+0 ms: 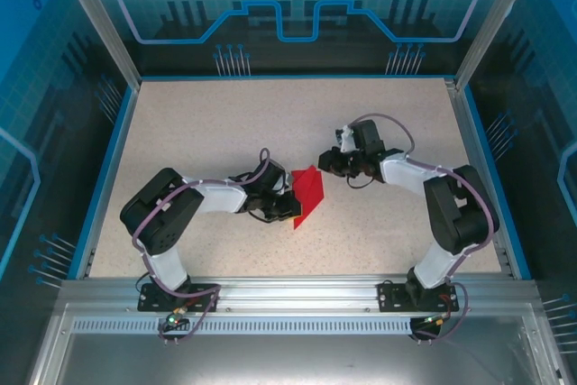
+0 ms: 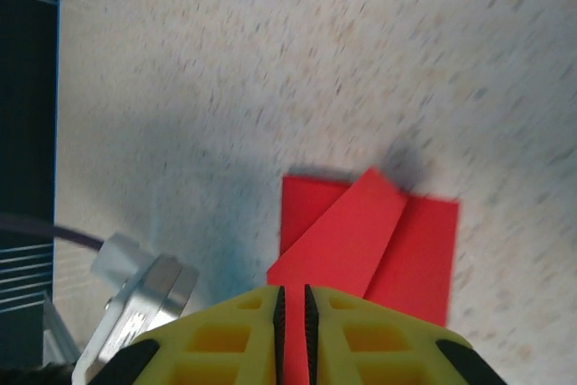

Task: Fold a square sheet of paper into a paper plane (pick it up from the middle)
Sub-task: Fourth fold the wing at the center of the table.

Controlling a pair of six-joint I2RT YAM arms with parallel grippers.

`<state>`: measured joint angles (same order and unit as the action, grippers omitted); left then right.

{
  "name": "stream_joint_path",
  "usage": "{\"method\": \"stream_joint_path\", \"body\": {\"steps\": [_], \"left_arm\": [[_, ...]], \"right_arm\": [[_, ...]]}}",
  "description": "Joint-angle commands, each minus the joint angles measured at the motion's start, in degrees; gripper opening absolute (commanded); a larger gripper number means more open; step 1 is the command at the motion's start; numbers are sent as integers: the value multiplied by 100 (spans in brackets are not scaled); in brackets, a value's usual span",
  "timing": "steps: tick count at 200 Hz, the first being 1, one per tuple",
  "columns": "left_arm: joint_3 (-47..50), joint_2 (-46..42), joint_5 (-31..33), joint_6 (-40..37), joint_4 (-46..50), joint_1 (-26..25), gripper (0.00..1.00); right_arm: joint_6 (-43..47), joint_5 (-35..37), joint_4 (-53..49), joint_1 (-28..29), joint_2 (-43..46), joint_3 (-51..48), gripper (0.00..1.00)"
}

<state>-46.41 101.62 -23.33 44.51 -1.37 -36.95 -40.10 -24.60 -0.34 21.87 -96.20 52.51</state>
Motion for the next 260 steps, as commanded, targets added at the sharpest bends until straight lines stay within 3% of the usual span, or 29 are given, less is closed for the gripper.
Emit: {"method": "stream_joint_path", "body": {"steps": [1,47,90,163,199,241,260], "left_arm": [[-84,12,150,-289,1104,-76,10],[0,15,154,-322,1077,-74,10],[51,33,110,-306,971,-71,10],[201,-66,-76,-133,716,-83,11],[255,-517,-348,-38,700,-84,15],[297,-338,-752,-139,883,-101,17],[294,-312,-629,-258,1223,-132,18]], "right_arm": [[-277,-50,130,312,113,-351,16],[-663,-112,426,751,-170,-408,15],[-728,-334,628,876,-525,-315,15],[-763,-66,553,915,-1321,-318,12],[-780,127,556,916,-1328,-480,11],[-756,157,500,916,-1308,-475,11],[-754,131,508,917,-1249,-479,12]]}}
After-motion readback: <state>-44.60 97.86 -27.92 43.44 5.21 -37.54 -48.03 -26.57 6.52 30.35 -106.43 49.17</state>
